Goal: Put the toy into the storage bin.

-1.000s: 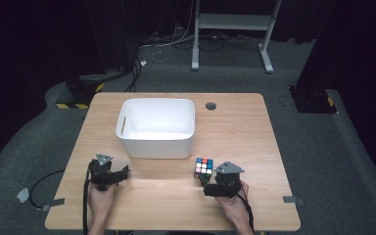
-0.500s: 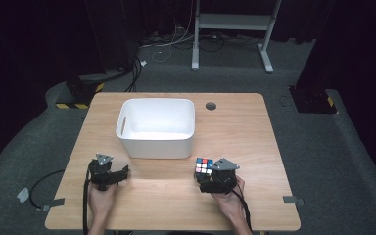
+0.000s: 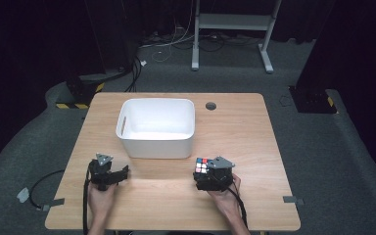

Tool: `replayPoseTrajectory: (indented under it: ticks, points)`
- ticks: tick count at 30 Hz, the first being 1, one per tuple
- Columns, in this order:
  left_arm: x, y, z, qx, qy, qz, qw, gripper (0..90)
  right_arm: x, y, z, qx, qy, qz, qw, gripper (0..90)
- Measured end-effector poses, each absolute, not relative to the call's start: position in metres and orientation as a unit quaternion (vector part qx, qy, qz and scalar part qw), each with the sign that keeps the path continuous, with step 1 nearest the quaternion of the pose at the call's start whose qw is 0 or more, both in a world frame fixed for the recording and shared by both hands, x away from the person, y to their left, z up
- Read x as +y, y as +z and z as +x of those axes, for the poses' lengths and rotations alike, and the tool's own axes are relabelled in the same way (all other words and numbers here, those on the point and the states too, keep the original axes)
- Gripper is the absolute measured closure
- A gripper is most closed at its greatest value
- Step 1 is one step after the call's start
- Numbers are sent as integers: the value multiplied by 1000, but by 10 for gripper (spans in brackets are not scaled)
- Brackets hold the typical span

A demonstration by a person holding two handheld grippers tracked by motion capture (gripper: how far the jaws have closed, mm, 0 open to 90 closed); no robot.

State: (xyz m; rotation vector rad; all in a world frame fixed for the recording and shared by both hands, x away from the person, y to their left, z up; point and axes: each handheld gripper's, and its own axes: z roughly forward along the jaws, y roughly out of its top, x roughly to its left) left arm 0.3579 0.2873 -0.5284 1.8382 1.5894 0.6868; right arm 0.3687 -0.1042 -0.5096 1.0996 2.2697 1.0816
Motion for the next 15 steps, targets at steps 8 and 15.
replayPoseTrajectory:
  ticks: [8,15]
  points:
    - [287,-528,358,600,258,693,304,148,-100,-515,374,809,385,401,194,92]
    - [287,-528,358,600,259,693,304,148,-95,-519,378,808,379,405,197,93]
